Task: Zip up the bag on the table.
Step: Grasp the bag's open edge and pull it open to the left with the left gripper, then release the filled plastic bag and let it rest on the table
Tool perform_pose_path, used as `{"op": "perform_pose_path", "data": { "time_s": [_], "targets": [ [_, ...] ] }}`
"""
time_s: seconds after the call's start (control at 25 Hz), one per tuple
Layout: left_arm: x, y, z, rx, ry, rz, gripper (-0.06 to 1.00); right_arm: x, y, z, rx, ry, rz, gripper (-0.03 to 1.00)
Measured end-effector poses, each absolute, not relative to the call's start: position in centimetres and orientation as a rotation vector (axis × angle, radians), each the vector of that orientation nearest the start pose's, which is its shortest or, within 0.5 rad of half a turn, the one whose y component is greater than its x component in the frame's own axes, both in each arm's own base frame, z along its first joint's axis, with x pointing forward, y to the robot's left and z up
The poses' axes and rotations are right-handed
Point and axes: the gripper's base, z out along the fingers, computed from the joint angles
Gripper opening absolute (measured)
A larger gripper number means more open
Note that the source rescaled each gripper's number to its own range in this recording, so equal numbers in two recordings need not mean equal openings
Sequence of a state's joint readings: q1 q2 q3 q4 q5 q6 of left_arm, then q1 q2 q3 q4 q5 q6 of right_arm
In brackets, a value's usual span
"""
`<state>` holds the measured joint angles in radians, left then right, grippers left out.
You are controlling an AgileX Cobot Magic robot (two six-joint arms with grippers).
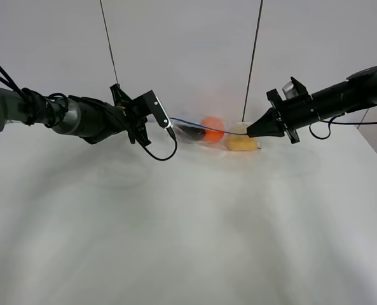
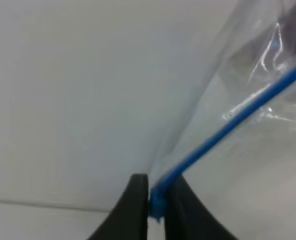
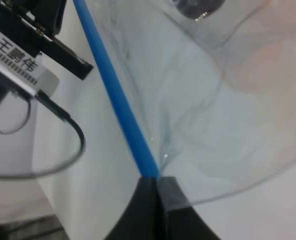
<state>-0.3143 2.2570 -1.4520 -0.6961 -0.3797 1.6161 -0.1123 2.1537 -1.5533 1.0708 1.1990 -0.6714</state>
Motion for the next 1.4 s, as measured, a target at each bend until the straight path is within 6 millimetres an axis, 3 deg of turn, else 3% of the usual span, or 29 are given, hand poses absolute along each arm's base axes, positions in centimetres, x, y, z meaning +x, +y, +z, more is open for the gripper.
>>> {"op": "perform_pose_path", "data": {
  "time_s": [0.2, 0.32, 0.44, 0.6, 0.76, 0.88, 1.04, 1.24, 1.4],
  "targets": [
    [47.8, -11.9, 13.2, 0.95, 1.8, 0.622, 0.84, 43.1, 2.3, 18.2, -0.082, 2.596, 1.302, 0.0],
    [47.9, -11.3, 13.1, 0.912, 1.833, 0.624, 0.96, 43.0, 2.3, 18.1, -0.083, 2.597, 1.301, 0.0],
    [48.2, -9.4, 13.0, 0.873, 1.875, 0.659, 0.99, 43.0, 2.3, 18.1, -0.083, 2.597, 1.301, 0.0],
    [48.5, -5.8, 12.7, 0.687, 1.99, 0.659, 1.0, 43.0, 2.3, 18.1, -0.083, 2.597, 1.301, 0.0],
    [48.3, -3.5, 12.3, 0.495, 2.125, 0.551, 1.0, 43.0, 2.3, 18.1, -0.084, 2.598, 1.3, 0.0],
    [48.1, -2.9, 12.5, 0.409, 2.194, 0.387, 1.0, 43.0, 2.3, 18.1, -0.084, 2.598, 1.3, 0.0],
    [48.0, -1.8, 14.7, 0.25, 2.202, 0.144, 1.0, 43.0, 2.3, 18.1, -0.084, 2.598, 1.3, 0.0],
    [47.7, -1.2, 18.4, 0.267, 2.101, 0.021, 1.0, 43.0, 2.3, 18.1, -0.084, 2.598, 1.3, 0.0],
    [47.1, -2.6, 20.0, 0.347, 2.028, -0.16, 1.0, 43.0, 2.3, 18.1, -0.084, 2.598, 1.3, 0.0]
  ]
}}
